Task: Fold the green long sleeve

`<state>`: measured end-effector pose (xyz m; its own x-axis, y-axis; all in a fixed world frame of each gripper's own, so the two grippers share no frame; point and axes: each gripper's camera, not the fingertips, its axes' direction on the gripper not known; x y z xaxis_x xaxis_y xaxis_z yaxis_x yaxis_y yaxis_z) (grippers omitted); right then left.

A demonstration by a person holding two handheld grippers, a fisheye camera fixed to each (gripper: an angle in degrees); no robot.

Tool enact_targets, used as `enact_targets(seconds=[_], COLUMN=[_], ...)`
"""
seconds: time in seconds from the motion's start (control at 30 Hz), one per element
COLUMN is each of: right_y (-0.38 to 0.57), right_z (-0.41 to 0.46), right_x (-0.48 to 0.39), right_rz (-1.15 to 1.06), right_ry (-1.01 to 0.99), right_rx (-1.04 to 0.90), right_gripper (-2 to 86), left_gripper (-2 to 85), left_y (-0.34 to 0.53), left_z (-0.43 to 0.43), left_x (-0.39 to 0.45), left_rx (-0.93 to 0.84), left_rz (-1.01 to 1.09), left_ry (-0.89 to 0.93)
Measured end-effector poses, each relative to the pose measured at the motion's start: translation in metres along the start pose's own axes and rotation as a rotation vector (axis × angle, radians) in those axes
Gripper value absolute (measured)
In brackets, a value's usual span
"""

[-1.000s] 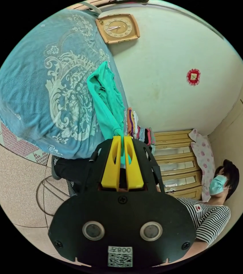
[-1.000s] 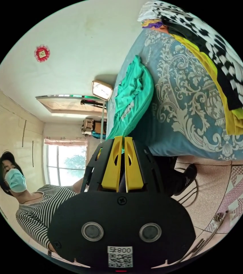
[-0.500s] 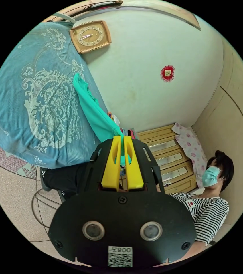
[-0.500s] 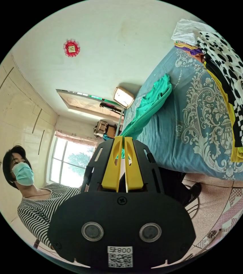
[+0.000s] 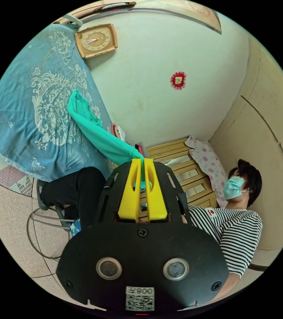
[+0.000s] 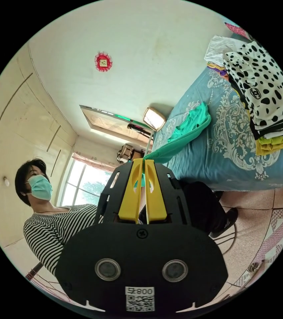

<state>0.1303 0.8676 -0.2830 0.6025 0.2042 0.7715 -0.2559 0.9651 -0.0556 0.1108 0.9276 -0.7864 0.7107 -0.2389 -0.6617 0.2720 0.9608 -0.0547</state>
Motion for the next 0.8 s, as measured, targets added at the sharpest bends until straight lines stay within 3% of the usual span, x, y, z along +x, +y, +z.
enact_targets(seconds=[0.33,0.8], right_y=[0.007,-0.064], right_z=[-0.01,0.005], right_x=[0.025,0.024], right_rz=[0.164,0.215], right_ry=[0.075,0.048], right_rx=[-0.016,0.011], right_gripper=[0.5,0.5], left_gripper=[1.5,1.5], left_y=[0.007,-0.071], left_z=[0.009,0.037], left_x=[-0.045,-0.076], left_rx=[0.016,0.038], left_rz=[-0.167,-0.169], left_ry=[0.016,0.015])
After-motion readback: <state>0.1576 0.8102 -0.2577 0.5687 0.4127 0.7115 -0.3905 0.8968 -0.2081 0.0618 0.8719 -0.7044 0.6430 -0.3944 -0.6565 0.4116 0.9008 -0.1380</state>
